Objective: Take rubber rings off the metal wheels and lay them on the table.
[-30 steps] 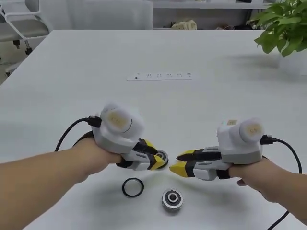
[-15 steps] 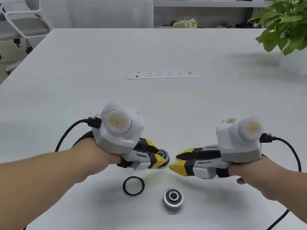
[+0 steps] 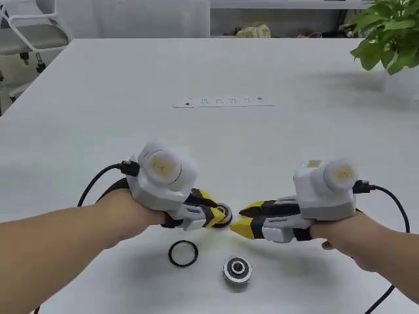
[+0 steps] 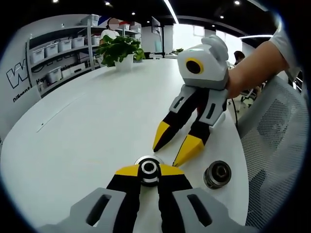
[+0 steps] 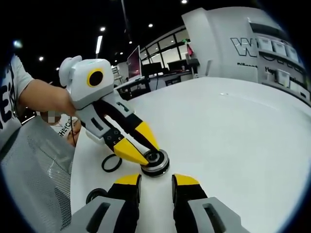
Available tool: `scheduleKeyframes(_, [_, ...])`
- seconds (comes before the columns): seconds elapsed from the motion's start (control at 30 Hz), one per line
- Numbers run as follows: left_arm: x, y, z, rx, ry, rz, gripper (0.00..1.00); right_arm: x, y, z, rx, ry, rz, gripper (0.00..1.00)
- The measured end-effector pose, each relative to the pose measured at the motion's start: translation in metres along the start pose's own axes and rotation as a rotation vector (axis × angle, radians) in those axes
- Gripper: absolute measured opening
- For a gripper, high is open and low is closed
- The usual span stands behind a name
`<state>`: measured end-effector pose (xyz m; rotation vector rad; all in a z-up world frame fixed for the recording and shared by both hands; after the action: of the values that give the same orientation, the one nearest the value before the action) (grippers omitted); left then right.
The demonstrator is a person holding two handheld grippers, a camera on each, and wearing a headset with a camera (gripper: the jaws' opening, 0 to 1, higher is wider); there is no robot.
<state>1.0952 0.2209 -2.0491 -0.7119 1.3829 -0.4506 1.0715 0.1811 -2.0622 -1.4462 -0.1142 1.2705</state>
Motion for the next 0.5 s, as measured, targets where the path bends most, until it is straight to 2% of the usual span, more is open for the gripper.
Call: scheduleKeyframes(0.5, [0.0003, 0.0001, -0.0026, 0.002, -0.010, 0.010, 0.07, 0.0098, -0.0034, 0.0017, -0.046, 0.001, 0.028, 0.20])
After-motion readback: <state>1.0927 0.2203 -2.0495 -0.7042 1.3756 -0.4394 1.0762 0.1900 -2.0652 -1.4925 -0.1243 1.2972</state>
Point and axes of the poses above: the centre of the closed fingertips' face, and the gripper's own axes: x roughly forward along the fingers, z roughly to its left, y roughly out of its underside, the point moved 2 cm from there along -x, roughly backward along the fingers, and after that the axes turned 9 degrees about z, right-handed, at the moved point
